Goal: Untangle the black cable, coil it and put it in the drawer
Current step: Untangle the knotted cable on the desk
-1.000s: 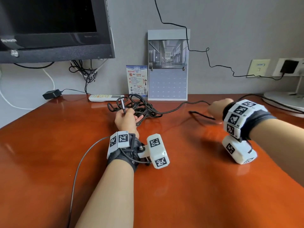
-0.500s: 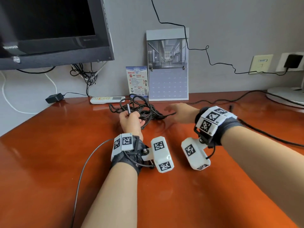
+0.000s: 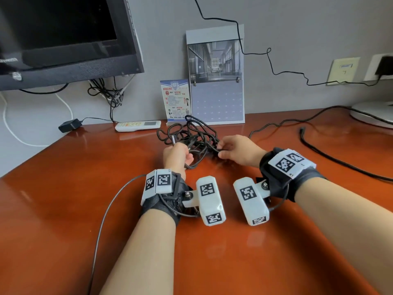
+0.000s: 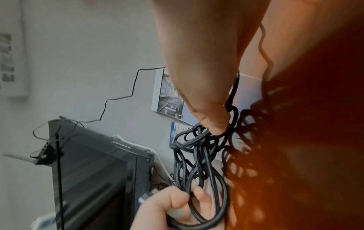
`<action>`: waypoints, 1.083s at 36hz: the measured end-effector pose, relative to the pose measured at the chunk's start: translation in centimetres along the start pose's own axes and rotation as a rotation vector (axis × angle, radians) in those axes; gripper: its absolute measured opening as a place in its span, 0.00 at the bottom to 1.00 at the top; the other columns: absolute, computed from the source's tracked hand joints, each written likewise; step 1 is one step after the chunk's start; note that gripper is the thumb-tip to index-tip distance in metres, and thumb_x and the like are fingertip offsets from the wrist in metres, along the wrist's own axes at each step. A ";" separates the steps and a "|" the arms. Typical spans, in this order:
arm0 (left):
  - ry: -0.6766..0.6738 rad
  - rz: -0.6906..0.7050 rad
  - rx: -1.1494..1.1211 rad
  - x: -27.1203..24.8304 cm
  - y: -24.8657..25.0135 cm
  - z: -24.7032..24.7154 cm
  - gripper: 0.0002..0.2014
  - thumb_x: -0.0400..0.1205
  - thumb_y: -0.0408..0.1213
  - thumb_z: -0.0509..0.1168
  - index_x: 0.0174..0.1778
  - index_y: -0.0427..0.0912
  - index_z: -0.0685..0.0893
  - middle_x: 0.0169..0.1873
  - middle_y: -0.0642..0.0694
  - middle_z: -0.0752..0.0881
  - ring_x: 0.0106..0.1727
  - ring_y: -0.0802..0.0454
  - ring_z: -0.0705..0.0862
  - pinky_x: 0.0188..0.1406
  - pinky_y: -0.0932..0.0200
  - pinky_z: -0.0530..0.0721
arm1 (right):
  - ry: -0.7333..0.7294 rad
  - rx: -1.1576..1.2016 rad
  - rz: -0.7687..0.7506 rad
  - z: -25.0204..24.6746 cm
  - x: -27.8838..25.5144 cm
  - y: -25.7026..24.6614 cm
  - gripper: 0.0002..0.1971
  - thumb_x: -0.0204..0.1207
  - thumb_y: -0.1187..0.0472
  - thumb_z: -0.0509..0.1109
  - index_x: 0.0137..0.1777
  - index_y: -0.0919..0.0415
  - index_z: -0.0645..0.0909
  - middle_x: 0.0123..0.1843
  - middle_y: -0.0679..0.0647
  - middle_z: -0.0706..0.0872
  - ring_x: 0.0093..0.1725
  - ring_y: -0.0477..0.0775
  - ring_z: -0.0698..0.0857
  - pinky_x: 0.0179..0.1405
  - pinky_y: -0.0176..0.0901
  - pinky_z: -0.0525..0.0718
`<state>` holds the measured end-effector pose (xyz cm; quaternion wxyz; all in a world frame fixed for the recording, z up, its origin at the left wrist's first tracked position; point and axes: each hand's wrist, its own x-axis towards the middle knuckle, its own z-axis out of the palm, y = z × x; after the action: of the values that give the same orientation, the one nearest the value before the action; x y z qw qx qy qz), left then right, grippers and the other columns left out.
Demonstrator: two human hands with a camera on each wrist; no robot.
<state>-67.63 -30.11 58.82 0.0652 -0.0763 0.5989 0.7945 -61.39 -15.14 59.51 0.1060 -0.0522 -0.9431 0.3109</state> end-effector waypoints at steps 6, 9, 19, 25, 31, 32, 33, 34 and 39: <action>0.120 0.216 0.299 0.1 0.0 -0.2 0.31 0.71 0.25 0.67 0.68 0.41 0.65 0.61 0.44 0.65 0.59 0.46 0.72 0.47 0.58 0.74 | 0.150 0.125 -0.103 -0.2 -0.7 -0.2 0.11 0.72 0.65 0.75 0.51 0.54 0.78 0.49 0.52 0.76 0.44 0.49 0.75 0.43 0.37 0.76; 0.081 0.362 0.396 -0.1 0.3 -0.1 0.32 0.70 0.27 0.69 0.70 0.47 0.67 0.63 0.47 0.63 0.63 0.50 0.67 0.56 0.58 0.72 | 0.153 0.157 -0.142 0.2 -1.1 -0.4 0.11 0.71 0.65 0.75 0.48 0.54 0.76 0.46 0.50 0.73 0.38 0.45 0.72 0.34 0.23 0.69; -0.124 0.564 0.254 -1.4 1.4 0.4 0.13 0.83 0.32 0.55 0.58 0.43 0.83 0.57 0.50 0.84 0.60 0.56 0.79 0.55 0.71 0.74 | 0.081 0.174 -0.124 0.7 -1.9 -0.7 0.05 0.76 0.67 0.68 0.41 0.57 0.77 0.32 0.46 0.80 0.31 0.45 0.77 0.32 0.32 0.74; -0.226 0.479 0.599 -0.9 0.9 0.9 0.19 0.82 0.29 0.56 0.67 0.44 0.81 0.62 0.49 0.82 0.59 0.56 0.77 0.57 0.64 0.70 | 0.145 0.289 -0.106 1.1 -2.0 0.2 0.12 0.74 0.71 0.70 0.37 0.53 0.77 0.32 0.44 0.81 0.32 0.40 0.78 0.36 0.24 0.75; -0.297 0.422 0.637 -0.9 0.8 0.5 0.21 0.79 0.22 0.54 0.58 0.43 0.87 0.39 0.53 0.84 0.33 0.62 0.76 0.27 0.77 0.72 | 0.290 0.193 -0.102 0.8 -2.2 -0.1 0.08 0.73 0.70 0.72 0.39 0.56 0.83 0.33 0.44 0.81 0.31 0.38 0.77 0.34 0.19 0.71; -0.307 0.412 0.637 -0.9 0.8 0.4 0.20 0.79 0.22 0.55 0.56 0.43 0.87 0.36 0.53 0.83 0.28 0.64 0.73 0.23 0.77 0.70 | 0.308 0.150 -0.117 0.7 -2.2 -0.3 0.06 0.73 0.70 0.72 0.40 0.57 0.84 0.34 0.45 0.83 0.34 0.42 0.78 0.39 0.23 0.74; -0.315 0.409 0.632 -1.0 0.8 0.3 0.19 0.79 0.22 0.56 0.55 0.44 0.88 0.36 0.52 0.83 0.26 0.64 0.72 0.24 0.75 0.69 | 0.323 0.102 -0.137 0.5 -2.2 -0.5 0.05 0.73 0.69 0.71 0.41 0.59 0.85 0.37 0.47 0.85 0.39 0.47 0.79 0.45 0.30 0.75; -0.323 0.413 0.621 -1.1 0.7 0.2 0.19 0.79 0.22 0.56 0.54 0.44 0.88 0.38 0.51 0.84 0.27 0.66 0.73 0.25 0.75 0.70 | 0.340 0.056 -0.157 0.4 -2.2 -0.7 0.05 0.73 0.69 0.70 0.43 0.61 0.86 0.41 0.50 0.86 0.45 0.49 0.78 0.48 0.35 0.73; -0.407 0.411 0.640 -1.6 0.7 0.1 0.16 0.79 0.24 0.61 0.49 0.49 0.87 0.40 0.56 0.86 0.35 0.66 0.78 0.24 0.80 0.71 | 0.397 0.049 -0.191 0.3 -2.1 -0.4 0.05 0.72 0.71 0.71 0.43 0.63 0.87 0.45 0.52 0.87 0.52 0.54 0.76 0.47 0.36 0.66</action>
<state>-66.20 -30.27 59.85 0.0427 0.2272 0.7927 0.5640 -59.41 -15.99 59.21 0.3197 -0.0203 -0.8966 0.3058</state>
